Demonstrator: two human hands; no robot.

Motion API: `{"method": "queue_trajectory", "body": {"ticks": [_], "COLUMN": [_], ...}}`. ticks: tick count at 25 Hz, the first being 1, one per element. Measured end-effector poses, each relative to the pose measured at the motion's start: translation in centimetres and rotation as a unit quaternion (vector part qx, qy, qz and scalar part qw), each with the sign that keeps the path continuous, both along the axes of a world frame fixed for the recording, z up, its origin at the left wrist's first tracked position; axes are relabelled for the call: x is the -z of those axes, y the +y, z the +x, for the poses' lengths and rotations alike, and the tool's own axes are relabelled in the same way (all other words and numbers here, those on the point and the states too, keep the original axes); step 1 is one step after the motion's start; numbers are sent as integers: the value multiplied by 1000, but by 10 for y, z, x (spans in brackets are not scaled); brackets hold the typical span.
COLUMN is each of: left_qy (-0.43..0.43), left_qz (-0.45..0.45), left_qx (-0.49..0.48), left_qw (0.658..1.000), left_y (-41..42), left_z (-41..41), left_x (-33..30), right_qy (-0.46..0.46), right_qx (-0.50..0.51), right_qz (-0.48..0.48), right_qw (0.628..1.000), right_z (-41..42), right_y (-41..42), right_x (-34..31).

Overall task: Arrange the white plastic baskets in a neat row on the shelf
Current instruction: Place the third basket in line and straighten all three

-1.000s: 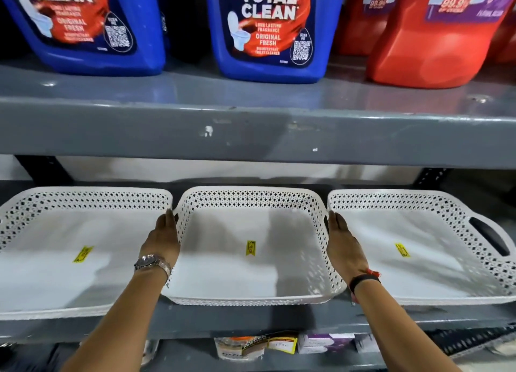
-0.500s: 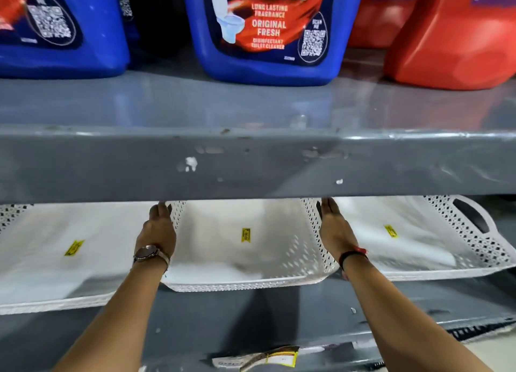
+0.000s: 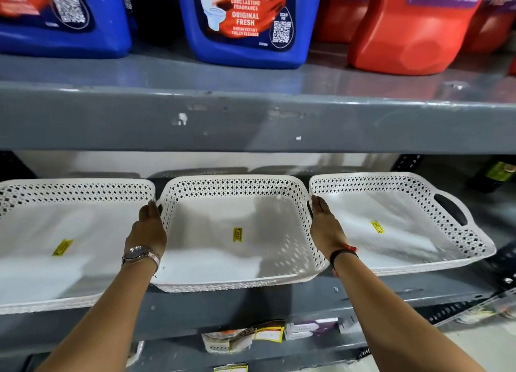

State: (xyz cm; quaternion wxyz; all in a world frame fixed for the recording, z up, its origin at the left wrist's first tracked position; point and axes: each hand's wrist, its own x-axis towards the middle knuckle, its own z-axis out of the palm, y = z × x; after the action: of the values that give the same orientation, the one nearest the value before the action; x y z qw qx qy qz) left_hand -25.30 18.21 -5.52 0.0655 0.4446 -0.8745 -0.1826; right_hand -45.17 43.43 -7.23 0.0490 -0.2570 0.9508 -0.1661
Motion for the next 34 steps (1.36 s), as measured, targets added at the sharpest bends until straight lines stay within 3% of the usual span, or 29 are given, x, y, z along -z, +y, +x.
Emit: {"method": "queue_trajectory", "body": {"ticks": [30, 34], "left_qy": [2, 56], "left_qz": [-31, 12], "left_qx": [17, 2], "left_qw": [999, 998], "left_y": [20, 16], "left_z": [31, 29], "left_x": [6, 3], "right_qy": [-16, -22], "right_qx": [4, 13], "right_qz": [-13, -32], "right_qw": [1000, 999], "right_z": [34, 35], "right_y": [24, 23], "right_x": [-7, -6]}}
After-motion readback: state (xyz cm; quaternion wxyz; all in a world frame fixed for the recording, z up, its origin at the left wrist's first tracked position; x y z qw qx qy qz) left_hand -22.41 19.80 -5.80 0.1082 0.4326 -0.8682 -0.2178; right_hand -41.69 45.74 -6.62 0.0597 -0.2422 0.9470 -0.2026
